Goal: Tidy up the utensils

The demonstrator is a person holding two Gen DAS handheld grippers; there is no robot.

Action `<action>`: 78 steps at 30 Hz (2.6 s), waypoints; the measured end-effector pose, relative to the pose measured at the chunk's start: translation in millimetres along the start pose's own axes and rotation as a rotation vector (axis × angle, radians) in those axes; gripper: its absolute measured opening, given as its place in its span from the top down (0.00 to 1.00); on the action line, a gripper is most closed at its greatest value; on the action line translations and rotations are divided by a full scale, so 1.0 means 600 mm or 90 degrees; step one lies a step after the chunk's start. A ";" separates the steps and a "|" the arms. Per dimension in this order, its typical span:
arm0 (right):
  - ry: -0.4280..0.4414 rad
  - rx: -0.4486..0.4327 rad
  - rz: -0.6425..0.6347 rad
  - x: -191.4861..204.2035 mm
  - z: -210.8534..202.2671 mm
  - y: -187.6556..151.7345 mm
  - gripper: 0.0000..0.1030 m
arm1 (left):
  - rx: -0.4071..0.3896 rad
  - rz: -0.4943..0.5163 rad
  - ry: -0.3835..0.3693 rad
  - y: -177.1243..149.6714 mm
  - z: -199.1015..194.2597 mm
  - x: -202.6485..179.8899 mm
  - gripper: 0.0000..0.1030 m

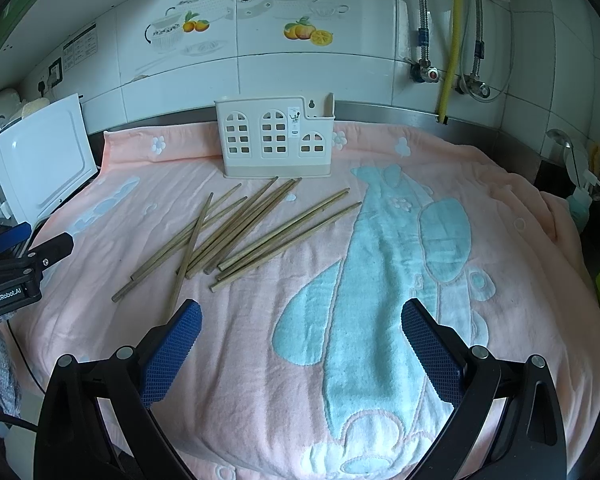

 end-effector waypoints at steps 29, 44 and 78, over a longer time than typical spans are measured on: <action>0.003 0.005 -0.019 0.013 0.023 0.018 0.06 | 0.015 0.015 0.003 0.005 0.029 -0.004 0.05; 0.005 0.018 -0.015 0.014 0.043 0.026 0.07 | 0.026 0.026 0.006 0.015 0.048 -0.002 0.05; 0.040 0.040 -0.038 0.088 0.071 0.022 0.35 | 0.029 -0.011 0.010 0.013 0.058 0.046 0.14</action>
Point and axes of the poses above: each gripper's, at about its wrist camera, not at the fingertips, and z roughly the way its jaws point, x to its left, y to its top, the point moved 8 cm from there along z, roughly the way its jaws point, and after that the axes turned 5 degrees about -z, right-handed, at the moved point
